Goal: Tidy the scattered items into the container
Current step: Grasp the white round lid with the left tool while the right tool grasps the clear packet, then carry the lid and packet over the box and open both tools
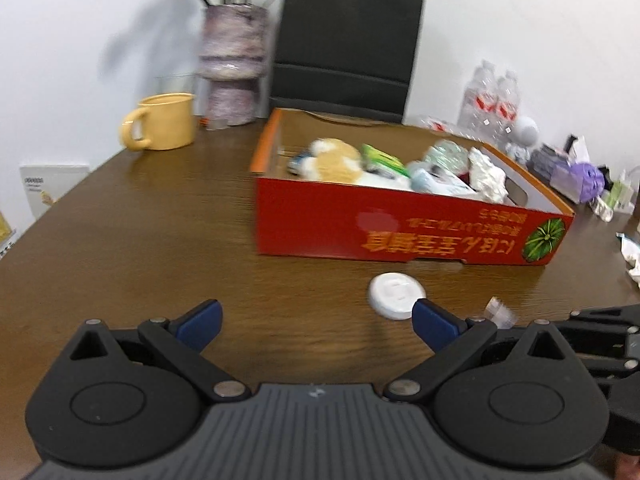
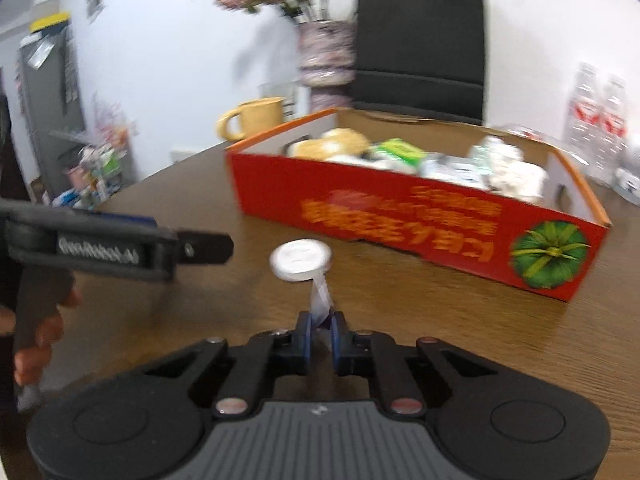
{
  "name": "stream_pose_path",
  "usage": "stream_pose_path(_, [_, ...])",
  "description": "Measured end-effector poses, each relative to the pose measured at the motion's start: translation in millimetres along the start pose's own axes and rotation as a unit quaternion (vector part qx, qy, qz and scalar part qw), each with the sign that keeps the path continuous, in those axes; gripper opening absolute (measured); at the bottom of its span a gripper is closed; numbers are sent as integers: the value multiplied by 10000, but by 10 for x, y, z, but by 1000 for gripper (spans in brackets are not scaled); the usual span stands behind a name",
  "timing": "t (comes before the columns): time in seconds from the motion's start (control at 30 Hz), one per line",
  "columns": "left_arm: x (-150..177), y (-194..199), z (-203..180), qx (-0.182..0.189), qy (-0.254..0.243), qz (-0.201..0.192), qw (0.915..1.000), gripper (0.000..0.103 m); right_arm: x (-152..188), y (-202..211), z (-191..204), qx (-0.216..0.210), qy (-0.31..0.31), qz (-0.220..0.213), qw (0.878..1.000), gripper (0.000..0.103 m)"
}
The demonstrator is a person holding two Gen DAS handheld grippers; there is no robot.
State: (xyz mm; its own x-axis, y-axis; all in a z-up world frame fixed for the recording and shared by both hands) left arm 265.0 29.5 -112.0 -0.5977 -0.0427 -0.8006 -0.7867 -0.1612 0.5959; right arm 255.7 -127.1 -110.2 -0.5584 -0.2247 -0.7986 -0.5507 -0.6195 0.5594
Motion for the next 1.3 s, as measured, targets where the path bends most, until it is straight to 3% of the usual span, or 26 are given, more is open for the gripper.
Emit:
stream_pose_path(0.17, [-64, -227, -410, -98, -306, 93, 9994, 94, -34, 128, -379, 293, -350, -207, 9987, 8])
stream_pose_path(0.23, [-51, -299, -513, -133, -397, 149, 9990, 82, -47, 175, -501, 334, -508, -266, 9978, 8])
stream_pose_path(0.27, [-32, -331, -545, -156, -434, 213, 9987, 69, -59, 191, -533, 328, -554, -302, 9975, 8])
stream_pose_path(0.33, [-20, -321, -587, -247, -534, 98, 9982, 54, -73, 226, -563, 327, -567, -356, 9972, 8])
stream_pose_path(0.37, [-18, -298, -587, -238, -475, 123, 9985, 40, -78, 238, -564, 325, -555, -372, 9972, 8])
stream_pose_path(0.53, [14, -199, -538, -220, -304, 109, 9992, 40, -83, 263, -487, 258, -470, -399, 9978, 8])
stream_pose_path(0.7, [-48, 110, -416, -58, -157, -156, 9997, 40, -122, 342, -439, 216, -438, -534, 9974, 8])
stream_pose_path(0.83, [-321, 425, -323, 13, -80, -617, 9981, 40, -293, 514, -399, 184, -374, -835, 9956, 8])
stream_pose_path(1.0, [-825, 667, -416, 166, -178, -1209, 9924, 40, -651, 729, -498, 456, -203, -1165, 9919, 8])
stream_pose_path(1.13, [-1153, 639, -610, 326, -222, -1425, 9890, 40, -933, 755, -665, 695, -216, -1267, 9893, 8])
stream_pose_path(1.3, [-1201, 287, -818, 538, -180, -1187, 9913, 40, -1077, 510, -939, 750, -508, -1092, 9899, 8])
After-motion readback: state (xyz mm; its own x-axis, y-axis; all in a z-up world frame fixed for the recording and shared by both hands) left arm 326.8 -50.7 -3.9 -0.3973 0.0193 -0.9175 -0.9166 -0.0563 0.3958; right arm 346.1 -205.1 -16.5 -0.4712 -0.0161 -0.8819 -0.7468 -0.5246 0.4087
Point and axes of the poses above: each gripper's, at about its wrist camera, not at the fingertips, and y roughly against the way its jaws point, z to its left, x to its underside, the point moved 8 cm from there along -y, roughly the way its jaws point, and after that the axes turned 14 degrees about -x, right-handed, at the moved point
